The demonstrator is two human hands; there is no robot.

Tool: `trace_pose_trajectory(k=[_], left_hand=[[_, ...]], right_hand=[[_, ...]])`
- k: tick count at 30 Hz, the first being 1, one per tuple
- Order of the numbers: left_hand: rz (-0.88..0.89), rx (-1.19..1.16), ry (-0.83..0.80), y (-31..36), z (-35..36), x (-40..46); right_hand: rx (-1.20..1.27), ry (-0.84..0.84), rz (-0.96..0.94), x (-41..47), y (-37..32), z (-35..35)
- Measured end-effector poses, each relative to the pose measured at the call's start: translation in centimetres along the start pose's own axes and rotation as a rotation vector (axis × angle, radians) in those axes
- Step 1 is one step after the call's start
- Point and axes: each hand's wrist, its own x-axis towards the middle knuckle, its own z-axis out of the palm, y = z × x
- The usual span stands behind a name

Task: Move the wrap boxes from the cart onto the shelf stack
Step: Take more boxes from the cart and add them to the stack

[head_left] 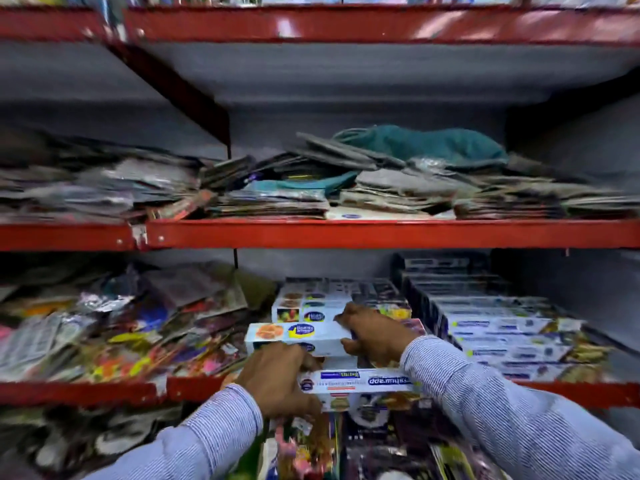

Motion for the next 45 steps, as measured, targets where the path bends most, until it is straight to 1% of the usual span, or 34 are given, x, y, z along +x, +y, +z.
trace_pose_trajectory(k=[4, 7, 9, 13, 17, 19, 23, 25, 28, 32, 34, 36, 37, 40, 45], left_hand=[[-0.014, 0.007, 0.007, -0.5, 0.2, 1.6], [0.002, -0.011, 0.022, -1.0, 0.1, 2.4], [-0.006, -0.016, 0.015, -1.3, 0.1, 2.8], [-0.016, -0.014, 0.005, -1.7, 0.5, 3.4], [-0.029, -0.033, 0.023, -2.1, 0.9, 4.5], [-0.033, -0.049, 0.018, -2.1, 1.1, 5.3], [-0.053, -0.087, 0.02, -2.0, 1.1, 7.1], [-0.058, -0.088, 0.034, -2.1, 1.0, 8.0], [-0.063, -0.092, 0.064, -2.3, 1.1, 9.5], [-0.04, -0.153, 0.133, -2.6, 2.3, 10.9], [0.009, -0.14, 0.153, -2.4, 3.4, 11.0], [0.042, -0.068, 0.211, -2.5, 4.6, 11.0], [0.045, -0.079, 0.24, -2.7, 5.0, 10.9], [0.04, -0.169, 0.274, -3.0, 6.0, 10.7], [0.08, -0.147, 0.307, -3.3, 7.0, 10.8]], right_hand=[[0.079, 0.022, 0.086, 2.7, 1.4, 1.5], [0.069, -0.026, 0.105, 4.2, 2.7, 1.7], [0.065, -0.025, 0.121, 4.9, 3.5, 2.1], [0.022, -0.013, 0.111, 5.3, 4.2, 2.7], [-0.016, 0.054, 0.064, 5.1, 4.4, 2.0], [0.015, 0.083, 0.068, 5.1, 4.7, 1.4], [0.177, 0.1, 0.143, 5.5, 5.2, 1.1], [0.229, 0.101, 0.146, 5.7, 5.3, 1.0], [0.258, 0.149, 0.15, 5.4, 5.5, 0.5], [0.202, 0.207, 0.131, 3.5, 5.3, 0.6], [0.153, 0.205, 0.132, 2.2, 5.2, 1.1], [0.093, 0.184, 0.112, 1.1, 5.0, 1.9], [0.08, 0.17, 0.101, 0.6, 4.9, 2.4], [0.106, 0.177, 0.084, -0.3, 4.9, 3.3], [0.158, 0.216, 0.086, -0.3, 5.4, 3.6]])
